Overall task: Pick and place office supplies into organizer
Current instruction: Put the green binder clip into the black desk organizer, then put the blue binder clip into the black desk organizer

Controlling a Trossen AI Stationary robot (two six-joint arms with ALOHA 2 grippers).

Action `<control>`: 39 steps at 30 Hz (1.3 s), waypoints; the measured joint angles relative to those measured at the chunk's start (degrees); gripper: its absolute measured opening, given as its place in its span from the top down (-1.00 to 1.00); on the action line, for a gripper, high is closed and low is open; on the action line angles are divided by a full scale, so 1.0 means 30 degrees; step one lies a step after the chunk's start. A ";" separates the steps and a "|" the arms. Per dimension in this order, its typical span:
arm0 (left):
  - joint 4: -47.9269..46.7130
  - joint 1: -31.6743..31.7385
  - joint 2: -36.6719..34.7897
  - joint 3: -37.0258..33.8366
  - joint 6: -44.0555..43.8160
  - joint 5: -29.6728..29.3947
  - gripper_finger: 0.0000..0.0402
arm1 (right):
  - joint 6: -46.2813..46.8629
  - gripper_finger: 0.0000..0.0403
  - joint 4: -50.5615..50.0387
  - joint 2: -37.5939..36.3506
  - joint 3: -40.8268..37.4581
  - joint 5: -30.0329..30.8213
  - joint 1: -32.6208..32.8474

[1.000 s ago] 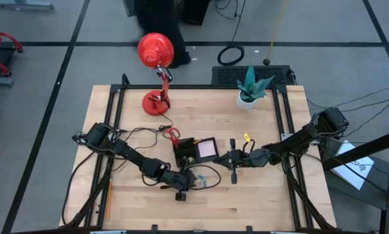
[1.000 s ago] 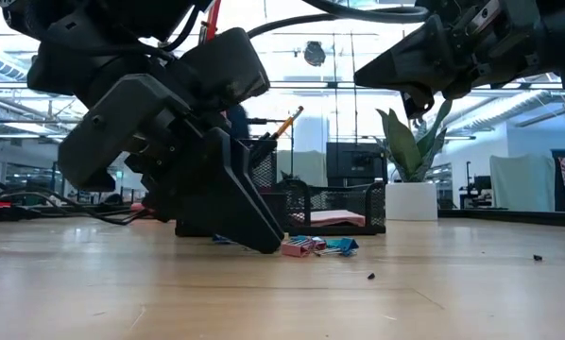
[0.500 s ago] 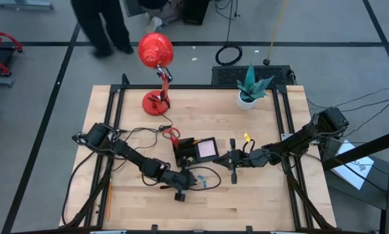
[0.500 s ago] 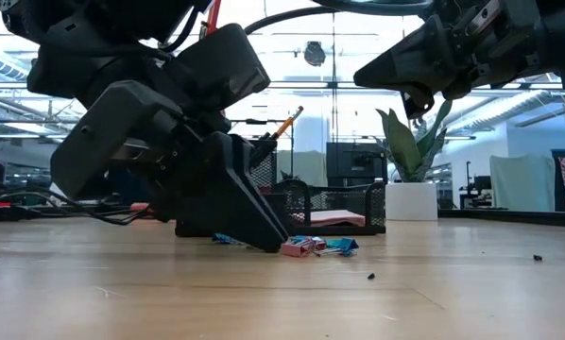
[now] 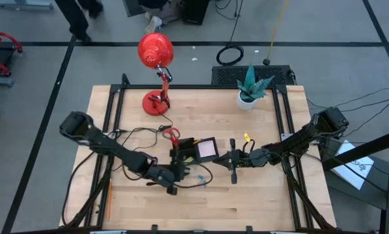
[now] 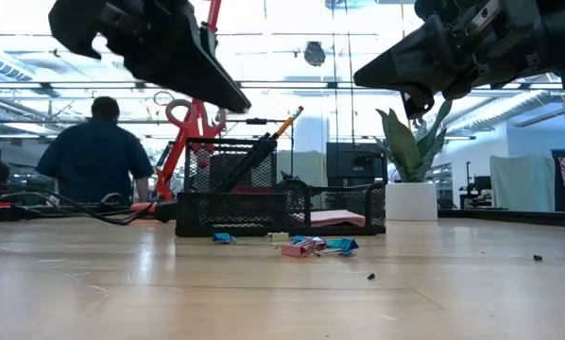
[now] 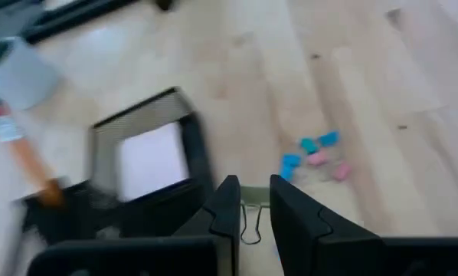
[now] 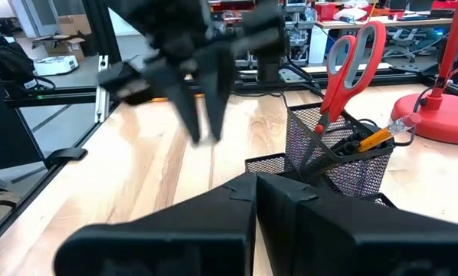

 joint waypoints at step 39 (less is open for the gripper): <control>-0.2956 0.1668 0.2926 0.0007 -0.2609 -0.2043 0.29 | 0.0335 0.98 -0.0033 0.0000 0.0000 0.0000 0.0002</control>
